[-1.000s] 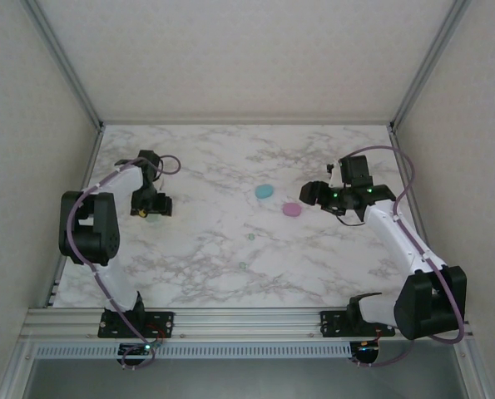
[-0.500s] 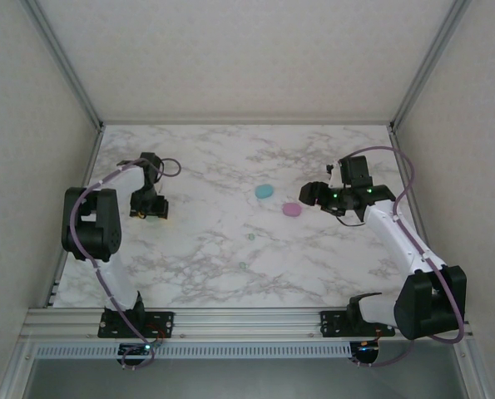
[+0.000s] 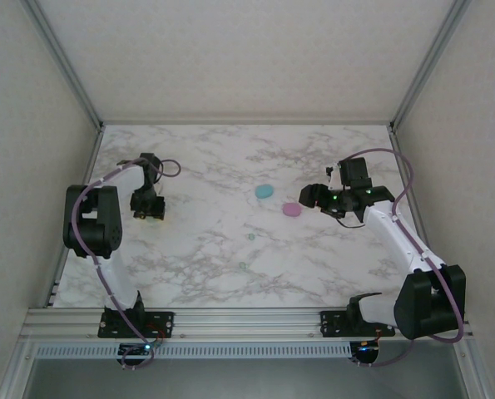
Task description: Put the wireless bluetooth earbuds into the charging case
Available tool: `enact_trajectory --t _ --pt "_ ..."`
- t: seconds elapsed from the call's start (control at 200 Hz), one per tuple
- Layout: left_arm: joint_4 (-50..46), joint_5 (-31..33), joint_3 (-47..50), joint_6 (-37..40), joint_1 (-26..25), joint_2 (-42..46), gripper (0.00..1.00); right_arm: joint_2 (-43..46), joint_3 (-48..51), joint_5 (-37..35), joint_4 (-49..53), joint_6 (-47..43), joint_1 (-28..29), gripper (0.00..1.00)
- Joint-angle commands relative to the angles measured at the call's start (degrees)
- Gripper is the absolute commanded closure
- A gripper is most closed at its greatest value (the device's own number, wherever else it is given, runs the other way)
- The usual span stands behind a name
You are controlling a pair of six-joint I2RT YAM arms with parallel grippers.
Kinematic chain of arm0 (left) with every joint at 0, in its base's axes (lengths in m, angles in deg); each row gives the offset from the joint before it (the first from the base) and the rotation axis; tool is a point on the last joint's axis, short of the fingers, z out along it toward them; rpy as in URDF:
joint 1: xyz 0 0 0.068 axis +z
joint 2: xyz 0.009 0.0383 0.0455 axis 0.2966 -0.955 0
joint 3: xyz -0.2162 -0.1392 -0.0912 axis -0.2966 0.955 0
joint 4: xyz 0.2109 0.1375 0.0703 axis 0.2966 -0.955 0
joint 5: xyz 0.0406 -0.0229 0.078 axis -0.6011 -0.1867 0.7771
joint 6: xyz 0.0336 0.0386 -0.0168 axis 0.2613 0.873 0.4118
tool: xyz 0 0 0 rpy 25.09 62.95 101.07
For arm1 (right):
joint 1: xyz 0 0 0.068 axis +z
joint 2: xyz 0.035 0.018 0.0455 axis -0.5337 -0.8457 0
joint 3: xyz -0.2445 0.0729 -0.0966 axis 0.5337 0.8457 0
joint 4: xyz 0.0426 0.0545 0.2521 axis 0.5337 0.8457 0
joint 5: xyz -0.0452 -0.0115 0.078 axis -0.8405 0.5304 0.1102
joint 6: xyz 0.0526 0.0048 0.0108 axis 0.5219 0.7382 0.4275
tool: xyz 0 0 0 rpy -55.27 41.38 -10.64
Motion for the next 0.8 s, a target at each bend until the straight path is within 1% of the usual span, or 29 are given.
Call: enact_trajectory --t 0.0,0.105,0.17,0.23,0.3,0.375,0.445,0.586,0.691,0.796 --pt "-2.1 -4.5 -0.9 1.1 0.2 2.4 0.68 0.1 0.9 1.7 -0.1 0.6 -0.2 0.3" --pt "-2.9 -8.7 -0.8 1.7 -1.2 7.3 0.71 0.1 1.4 2.7 -1.1 1.7 -0.2 0.3" --pt "-3.3 -12.1 -0.7 2.9 -3.2 11.1 0.71 0.3 1.8 4.3 -2.4 2.9 -0.2 0.3" --pt "-3.5 -15.4 -0.8 5.2 -6.2 15.5 0.72 0.5 1.8 6.2 -3.8 4.1 -0.2 0.3" --pt "-2.6 -18.4 -0.8 8.1 -11.0 20.7 0.72 0.8 1.6 8.9 -5.9 6.0 -0.2 0.31" --pt "0.3 -23.3 0.1 11.6 -15.5 26.1 0.72 0.9 1.3 12.6 -8.5 8.6 -0.2 0.33" --pt "4.0 -28.1 2.0 15.3 -18.6 31.3 0.73 1.3 0.9 16.8 -11.4 11.4 -0.1 0.35" --pt "11.1 -35.3 6.2 23.2 -21.8 39.5 0.74 2.5 -1.5 23.2 -14.1 14.6 1.3 0.38" --pt "13.1 -35.5 7.3 28.2 -24.8 42.3 0.75 3.0 -4.7 25.3 -13.3 15.3 4.2 0.4" --pt "10.8 -34.2 4.8 30.0 -26.9 41.6 0.75 3.0 -8.5 26.4 -12.4 15.7 7.6 0.41"
